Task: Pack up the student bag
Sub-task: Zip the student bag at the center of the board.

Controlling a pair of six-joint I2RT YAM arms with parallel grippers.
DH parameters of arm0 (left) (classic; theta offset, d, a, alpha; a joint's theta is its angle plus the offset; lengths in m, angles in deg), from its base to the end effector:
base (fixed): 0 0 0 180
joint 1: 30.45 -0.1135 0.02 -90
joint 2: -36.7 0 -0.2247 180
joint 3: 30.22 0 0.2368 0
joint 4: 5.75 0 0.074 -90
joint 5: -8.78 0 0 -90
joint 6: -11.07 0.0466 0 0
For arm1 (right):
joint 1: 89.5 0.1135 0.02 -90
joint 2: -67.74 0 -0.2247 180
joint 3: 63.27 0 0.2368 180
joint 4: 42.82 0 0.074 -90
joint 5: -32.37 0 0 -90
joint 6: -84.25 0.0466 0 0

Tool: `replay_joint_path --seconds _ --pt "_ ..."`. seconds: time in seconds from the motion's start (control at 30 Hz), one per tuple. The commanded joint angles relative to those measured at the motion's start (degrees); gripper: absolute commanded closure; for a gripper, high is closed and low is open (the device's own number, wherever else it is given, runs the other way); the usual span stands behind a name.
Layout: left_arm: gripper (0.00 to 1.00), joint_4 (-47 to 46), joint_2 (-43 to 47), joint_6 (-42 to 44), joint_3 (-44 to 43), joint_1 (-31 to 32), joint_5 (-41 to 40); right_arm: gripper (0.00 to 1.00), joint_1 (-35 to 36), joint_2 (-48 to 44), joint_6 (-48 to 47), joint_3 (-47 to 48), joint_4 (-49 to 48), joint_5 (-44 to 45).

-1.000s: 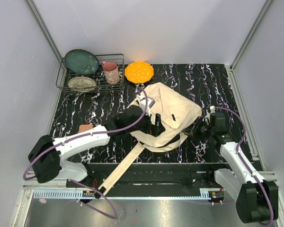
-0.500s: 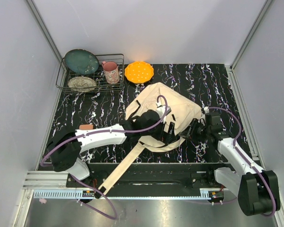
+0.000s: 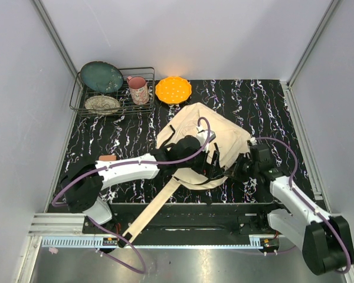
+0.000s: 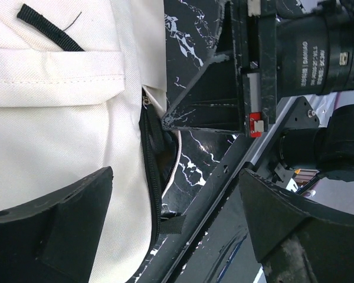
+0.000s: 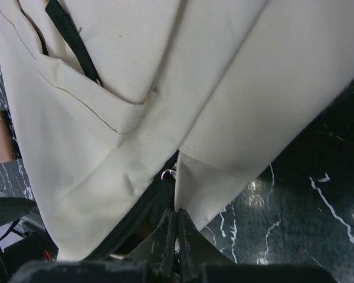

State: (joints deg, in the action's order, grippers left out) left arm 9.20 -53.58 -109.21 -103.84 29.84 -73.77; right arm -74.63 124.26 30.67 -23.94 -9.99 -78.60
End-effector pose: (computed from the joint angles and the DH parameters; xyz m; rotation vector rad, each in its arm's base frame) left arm 0.1684 -0.3073 0.2073 0.6792 2.2094 -1.0230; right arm 0.1869 0.0669 0.1409 0.3073 2.5307 0.8248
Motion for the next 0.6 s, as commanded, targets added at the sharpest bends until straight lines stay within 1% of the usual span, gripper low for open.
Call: replay_joint_path --seconds 0.0,0.03,0.17,0.2,0.23,0.3,0.4,0.5,0.57 --pt "0.10 -3.61 -0.16 -1.09 -2.24 0.26 1.78 0.98 1.21 -8.84 6.45 -4.15 1.62 4.26" --pt "0.11 -3.96 -0.16 -1.36 -1.89 0.26 2.40 1.00 1.21 -10.44 8.47 -6.08 1.80 4.79" --pt "0.16 -5.37 -1.38 -2.06 -1.71 0.88 3.98 1.00 1.30 -18.87 12.00 -10.92 1.98 7.96" --pt "0.16 -5.63 -1.56 -2.32 -1.62 1.05 4.24 1.00 1.30 -22.90 12.70 -12.15 1.54 8.31" --pt "0.18 -5.90 -1.83 -2.41 -1.45 1.40 4.60 1.00 1.39 -24.85 13.92 -14.51 -0.47 8.14" --pt "0.19 -6.42 -2.70 -2.76 -1.18 2.11 5.04 1.00 1.30 -29.76 14.64 -15.06 -0.14 8.66" --pt "0.21 -6.43 -4.20 -3.03 -1.44 3.34 5.65 1.00 1.30 -33.03 16.13 -15.42 2.14 11.12" --pt "0.22 -6.51 -6.39 -3.55 -2.32 4.57 5.66 1.00 1.30 -32.87 16.48 -15.77 1.89 11.04" --pt "0.27 -6.17 -8.41 -3.64 -3.72 5.18 5.57 1.00 1.30 -32.08 16.66 -15.50 1.89 11.48"
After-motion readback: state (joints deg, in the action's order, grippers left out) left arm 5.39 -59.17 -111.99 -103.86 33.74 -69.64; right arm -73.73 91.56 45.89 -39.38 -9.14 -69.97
